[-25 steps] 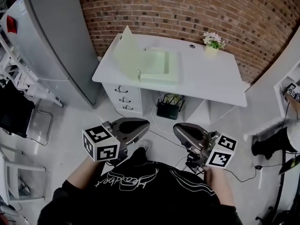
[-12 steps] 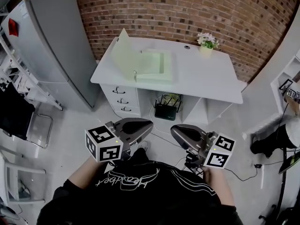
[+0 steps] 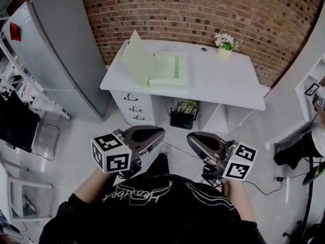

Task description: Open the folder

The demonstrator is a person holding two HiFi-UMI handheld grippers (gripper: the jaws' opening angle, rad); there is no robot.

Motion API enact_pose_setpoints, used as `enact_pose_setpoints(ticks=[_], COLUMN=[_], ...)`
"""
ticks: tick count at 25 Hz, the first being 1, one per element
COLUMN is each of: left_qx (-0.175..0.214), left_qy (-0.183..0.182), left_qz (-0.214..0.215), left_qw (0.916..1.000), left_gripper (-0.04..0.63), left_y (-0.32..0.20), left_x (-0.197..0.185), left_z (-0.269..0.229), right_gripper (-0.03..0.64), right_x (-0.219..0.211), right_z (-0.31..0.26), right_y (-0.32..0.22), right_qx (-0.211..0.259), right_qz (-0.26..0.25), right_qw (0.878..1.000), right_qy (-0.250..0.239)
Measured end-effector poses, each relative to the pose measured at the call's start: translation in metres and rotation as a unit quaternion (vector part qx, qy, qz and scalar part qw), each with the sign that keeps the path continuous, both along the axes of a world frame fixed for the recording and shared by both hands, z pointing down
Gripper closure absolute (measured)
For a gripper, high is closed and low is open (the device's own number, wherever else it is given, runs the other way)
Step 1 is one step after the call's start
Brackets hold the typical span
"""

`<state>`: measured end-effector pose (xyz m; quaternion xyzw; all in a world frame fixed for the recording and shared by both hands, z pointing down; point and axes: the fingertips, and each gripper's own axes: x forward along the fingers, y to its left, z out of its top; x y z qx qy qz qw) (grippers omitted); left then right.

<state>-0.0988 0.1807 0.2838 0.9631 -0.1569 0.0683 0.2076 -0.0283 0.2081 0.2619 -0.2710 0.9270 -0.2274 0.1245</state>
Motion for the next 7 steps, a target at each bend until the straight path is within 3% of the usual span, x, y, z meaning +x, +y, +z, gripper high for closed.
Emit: enact_pose_setpoints(ticks=[7], left_qx=[0.004], left_qy=[0.002], left_qz=[-0.004], left_qw=[1.0000], left_gripper=[0.592], left_y=[-0.0044], left_x=[-0.0085], left_z=[-0.0068], right_gripper=[0.614], right_x=[-0.0020], right_z=[-0.0051], right_y=[-0.0029], right_qx=[0.000], right_qz=[0.005], right_qw=[1.000], right_qy=[-0.006])
